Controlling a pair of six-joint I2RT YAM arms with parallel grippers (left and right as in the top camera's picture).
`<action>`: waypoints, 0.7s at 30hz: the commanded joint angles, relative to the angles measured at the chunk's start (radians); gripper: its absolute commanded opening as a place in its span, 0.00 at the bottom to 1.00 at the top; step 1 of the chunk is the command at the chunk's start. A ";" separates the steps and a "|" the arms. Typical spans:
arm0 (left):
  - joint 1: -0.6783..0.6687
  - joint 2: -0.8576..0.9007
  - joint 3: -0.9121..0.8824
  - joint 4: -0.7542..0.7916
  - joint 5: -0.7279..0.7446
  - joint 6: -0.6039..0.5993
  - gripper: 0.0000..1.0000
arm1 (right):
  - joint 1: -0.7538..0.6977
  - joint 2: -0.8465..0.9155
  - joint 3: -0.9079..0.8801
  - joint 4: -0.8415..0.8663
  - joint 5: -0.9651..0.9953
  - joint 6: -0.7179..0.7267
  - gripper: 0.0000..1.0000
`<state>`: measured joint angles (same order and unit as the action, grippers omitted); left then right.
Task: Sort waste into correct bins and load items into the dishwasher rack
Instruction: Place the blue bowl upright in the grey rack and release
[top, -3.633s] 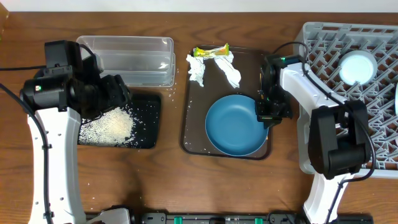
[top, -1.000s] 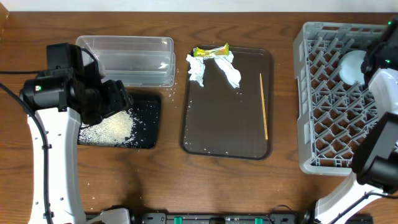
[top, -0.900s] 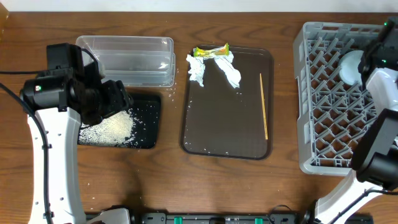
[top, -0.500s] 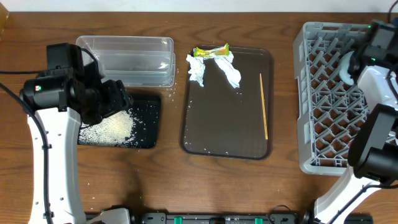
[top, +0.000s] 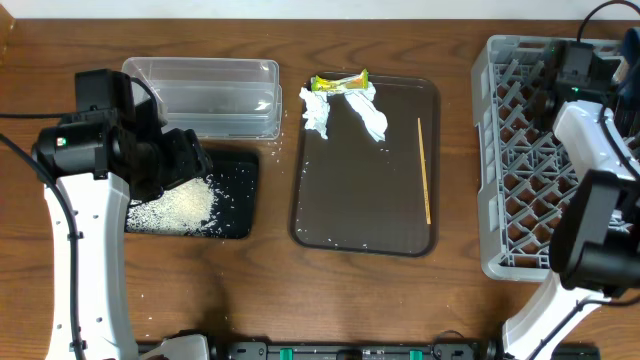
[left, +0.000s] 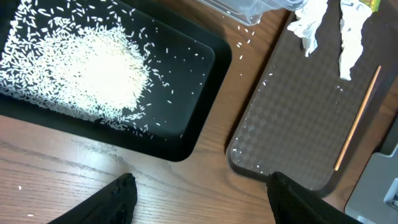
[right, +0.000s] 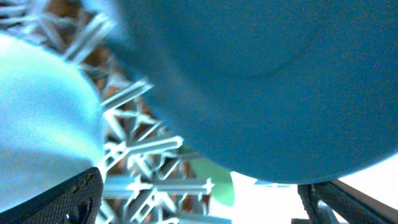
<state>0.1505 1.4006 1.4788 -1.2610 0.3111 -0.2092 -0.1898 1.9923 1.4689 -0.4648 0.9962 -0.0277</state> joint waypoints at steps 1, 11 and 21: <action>0.005 -0.002 -0.001 -0.006 -0.010 0.005 0.70 | 0.014 -0.123 0.003 -0.043 -0.311 0.034 0.99; 0.005 -0.002 -0.001 -0.006 -0.011 0.005 0.70 | 0.096 -0.248 0.003 -0.288 -1.171 0.129 0.70; 0.005 -0.002 -0.001 -0.006 -0.011 0.006 0.70 | 0.249 -0.241 0.003 -0.571 -1.202 0.147 0.47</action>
<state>0.1505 1.4006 1.4788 -1.2613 0.3077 -0.2092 0.0288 1.7473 1.4700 -1.0096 -0.1642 0.1017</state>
